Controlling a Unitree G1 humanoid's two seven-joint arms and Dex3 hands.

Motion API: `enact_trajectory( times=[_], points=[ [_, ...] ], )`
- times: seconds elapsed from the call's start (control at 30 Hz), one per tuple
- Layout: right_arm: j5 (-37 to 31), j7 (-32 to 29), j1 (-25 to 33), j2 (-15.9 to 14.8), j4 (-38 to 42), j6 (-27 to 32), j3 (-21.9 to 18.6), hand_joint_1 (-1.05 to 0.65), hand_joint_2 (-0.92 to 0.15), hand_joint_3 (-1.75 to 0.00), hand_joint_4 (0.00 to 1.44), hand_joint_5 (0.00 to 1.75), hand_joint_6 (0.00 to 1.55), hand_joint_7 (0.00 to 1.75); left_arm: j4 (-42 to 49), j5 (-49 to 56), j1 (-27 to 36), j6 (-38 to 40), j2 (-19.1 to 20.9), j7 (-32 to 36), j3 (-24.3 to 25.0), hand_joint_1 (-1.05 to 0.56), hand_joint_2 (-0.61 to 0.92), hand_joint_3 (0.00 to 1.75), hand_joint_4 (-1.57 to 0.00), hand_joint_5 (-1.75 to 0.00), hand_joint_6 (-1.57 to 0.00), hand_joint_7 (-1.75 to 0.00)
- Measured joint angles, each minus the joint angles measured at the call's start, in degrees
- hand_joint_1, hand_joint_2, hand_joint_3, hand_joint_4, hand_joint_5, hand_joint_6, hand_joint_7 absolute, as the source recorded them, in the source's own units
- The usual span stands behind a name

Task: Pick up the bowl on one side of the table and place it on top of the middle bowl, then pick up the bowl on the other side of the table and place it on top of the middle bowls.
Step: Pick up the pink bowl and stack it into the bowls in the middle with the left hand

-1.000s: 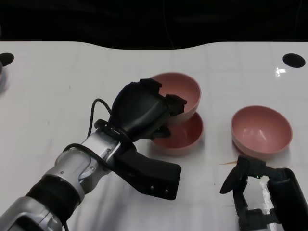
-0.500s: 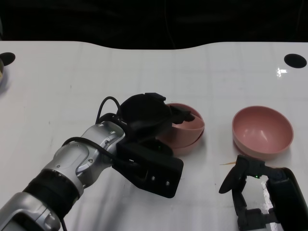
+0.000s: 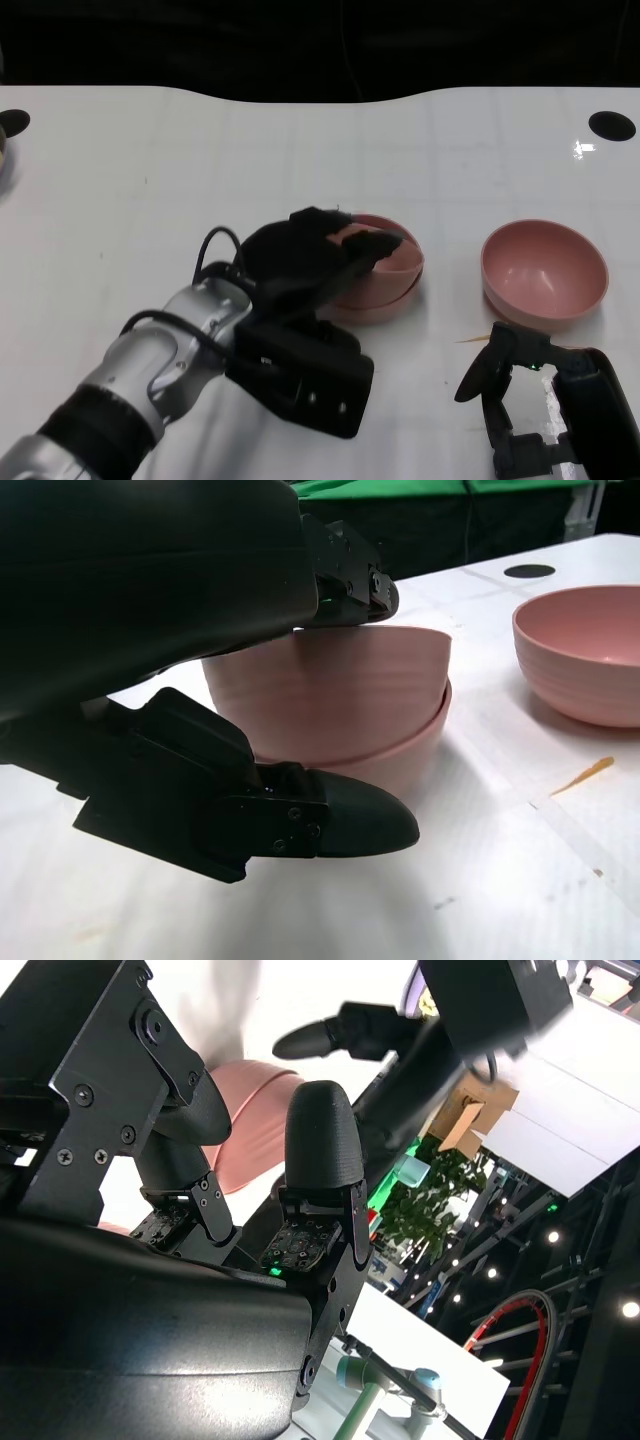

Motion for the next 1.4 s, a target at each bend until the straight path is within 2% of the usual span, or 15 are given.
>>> enact_trajectory(
  times=[0.3, 0.6, 0.63, 0.7, 0.93, 1.1, 1.23, 1.4],
  points=[
    [0.0, 0.0, 0.3, 0.2, -0.8, 0.2, 0.0, 0.23, -0.10, -1.70, 0.88, 1.65, 0.87, 1.32, 1.4, 3.7, 4.1, 0.4, -0.5, 8.4, -1.6, -0.79, 0.92, 0.37, 0.00, 0.00, 0.00, 0.00],
    [0.1, 0.2, 0.4, 0.2, -1.0, 0.4, 0.1, 0.23, -0.10, -1.70, 0.88, 1.65, 0.87, 1.33, 3.4, 3.9, 4.2, 0.0, -1.1, 10.6, -2.2, -0.78, 0.92, 0.35, 0.00, 0.00, 0.00, 0.00],
    [0.2, 0.3, 0.4, 0.2, -1.1, 0.4, 0.2, 0.23, -0.10, -1.69, 0.88, 1.66, 0.87, 1.33, 4.1, 3.9, 4.2, -0.2, -1.3, 11.2, -2.2, -0.71, 0.92, 0.23, 0.00, 0.00, 0.00, 0.00],
    [0.2, 0.3, 0.4, 0.2, -1.1, 0.4, 0.2, 0.23, -0.10, -1.69, 0.89, 1.67, 0.87, 1.33, 5.7, 3.8, 4.1, -0.4, -2.0, 12.1, -2.2, -0.67, 0.92, 0.15, 0.00, 0.00, 0.00, 0.00],
    [0.0, 0.2, 0.4, 0.2, -1.1, 0.4, 0.2, 0.25, -0.09, -1.71, 0.89, 1.65, 0.88, 1.33, 9.0, 3.6, 3.4, -2.7, -3.3, 18.7, -2.1, -0.58, 0.92, 0.09, 0.00, 0.00, 0.00, 0.00],
    [0.0, 0.1, 0.4, 0.2, -1.0, 0.4, 0.2, 0.26, -0.09, -1.71, 0.90, 1.63, 0.88, 1.32, 9.1, 2.3, 3.2, -4.3, -3.5, 21.2, -0.4, -0.53, 0.91, 0.06, 0.00, 0.00, 0.00, 0.00],
    [0.0, 0.1, 0.4, 0.2, -1.0, 0.4, 0.2, 0.26, -0.09, -1.71, 0.90, 1.62, 0.89, 1.32, 7.6, 1.4, 3.2, -7.3, -2.9, 27.3, 1.6, -0.49, 0.92, 0.05, 0.00, 0.00, 0.00, 0.00],
    [0.0, 0.1, 0.4, 0.2, -1.0, 0.3, 0.1, 0.24, -0.09, -1.70, 0.91, 1.62, 0.89, 1.31, 5.8, 1.0, 3.7, -9.3, -1.4, 28.9, 3.4, -0.46, 0.90, 0.03, 0.00, 0.00, -0.02, -0.01]
  ],
)
